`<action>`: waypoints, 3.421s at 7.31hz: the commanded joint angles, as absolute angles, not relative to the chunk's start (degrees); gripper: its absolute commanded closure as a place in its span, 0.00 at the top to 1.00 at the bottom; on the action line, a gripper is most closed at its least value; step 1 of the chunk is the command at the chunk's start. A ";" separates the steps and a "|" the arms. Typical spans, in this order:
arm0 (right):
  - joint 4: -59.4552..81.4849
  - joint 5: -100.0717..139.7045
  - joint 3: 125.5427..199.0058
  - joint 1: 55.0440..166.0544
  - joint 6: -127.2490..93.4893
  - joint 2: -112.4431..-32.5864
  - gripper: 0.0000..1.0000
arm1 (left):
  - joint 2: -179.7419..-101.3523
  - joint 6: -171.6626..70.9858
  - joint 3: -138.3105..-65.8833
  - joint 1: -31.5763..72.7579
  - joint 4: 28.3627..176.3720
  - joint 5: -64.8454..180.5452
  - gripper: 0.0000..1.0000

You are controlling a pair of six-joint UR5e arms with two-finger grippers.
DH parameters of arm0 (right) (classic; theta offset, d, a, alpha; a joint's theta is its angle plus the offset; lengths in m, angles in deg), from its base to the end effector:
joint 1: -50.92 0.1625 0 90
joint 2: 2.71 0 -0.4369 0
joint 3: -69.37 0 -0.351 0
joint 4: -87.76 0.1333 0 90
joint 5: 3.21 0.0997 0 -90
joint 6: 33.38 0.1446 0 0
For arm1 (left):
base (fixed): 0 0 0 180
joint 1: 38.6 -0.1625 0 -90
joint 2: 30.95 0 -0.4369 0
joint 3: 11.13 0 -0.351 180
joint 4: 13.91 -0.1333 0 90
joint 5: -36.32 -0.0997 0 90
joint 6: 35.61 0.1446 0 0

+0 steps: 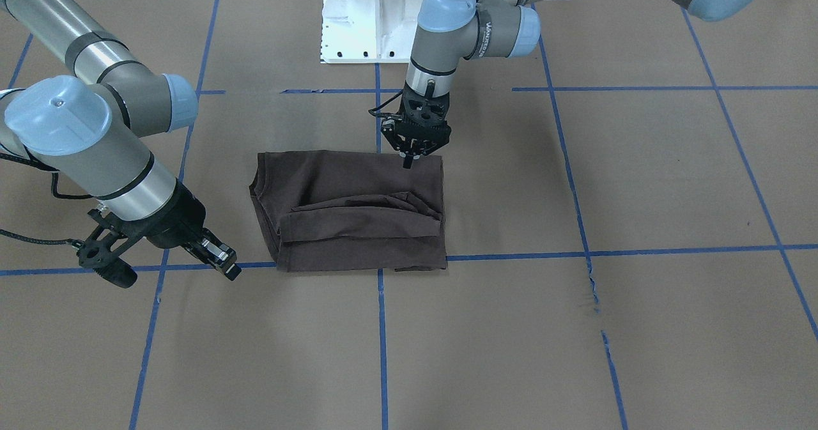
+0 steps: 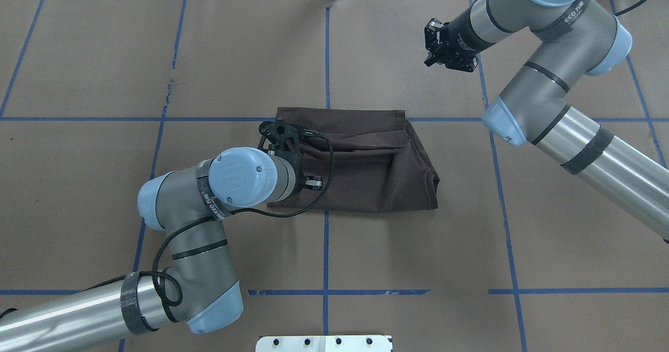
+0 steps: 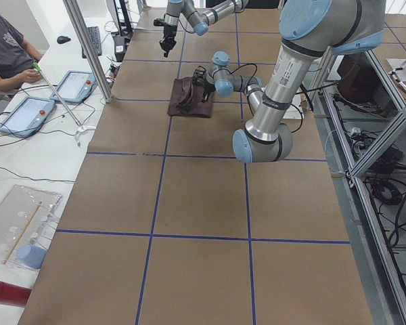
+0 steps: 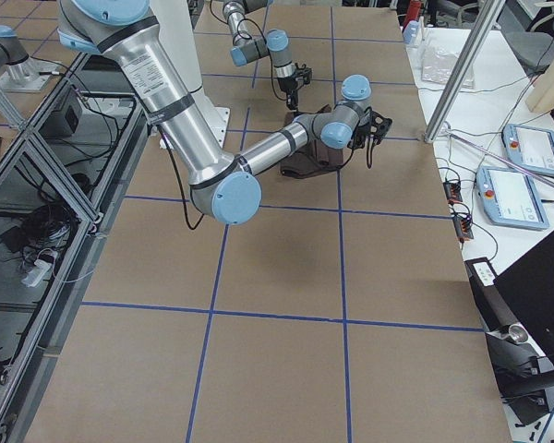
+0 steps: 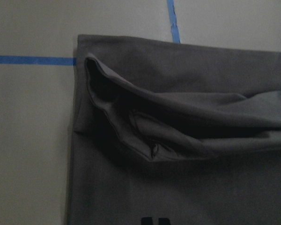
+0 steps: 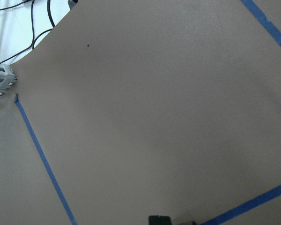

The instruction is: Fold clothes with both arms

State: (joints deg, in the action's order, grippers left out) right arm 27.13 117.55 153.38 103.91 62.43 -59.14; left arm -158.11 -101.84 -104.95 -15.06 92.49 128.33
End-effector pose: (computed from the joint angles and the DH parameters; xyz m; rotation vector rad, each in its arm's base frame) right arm -0.3807 -0.6037 0.3482 -0.0637 -1.1036 0.6560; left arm 0.5945 -0.3989 0.2744 0.3724 0.9301 0.0212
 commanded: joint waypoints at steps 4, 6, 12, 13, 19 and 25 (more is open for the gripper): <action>27.12 117.73 155.33 104.09 62.42 -61.77 0.00 | -172.95 -95.13 -81.39 -5.51 100.95 128.77 0.00; 27.03 117.73 155.58 104.18 62.42 -62.03 0.00 | -179.28 -90.74 -63.79 2.67 114.23 132.53 0.00; 23.10 115.29 162.68 96.13 65.74 -61.07 0.00 | -160.46 -90.10 -98.52 6.74 102.28 142.84 0.00; 21.51 109.96 162.97 91.57 65.76 -59.67 0.00 | -157.72 -90.10 -101.45 8.31 102.28 144.23 0.00; 19.29 102.00 150.10 83.79 60.76 -50.73 0.00 | -143.72 -88.34 -111.49 15.89 102.37 154.53 0.00; 19.82 106.38 139.08 96.50 40.41 -51.49 0.00 | -143.72 -89.05 -113.52 15.71 101.41 154.44 0.00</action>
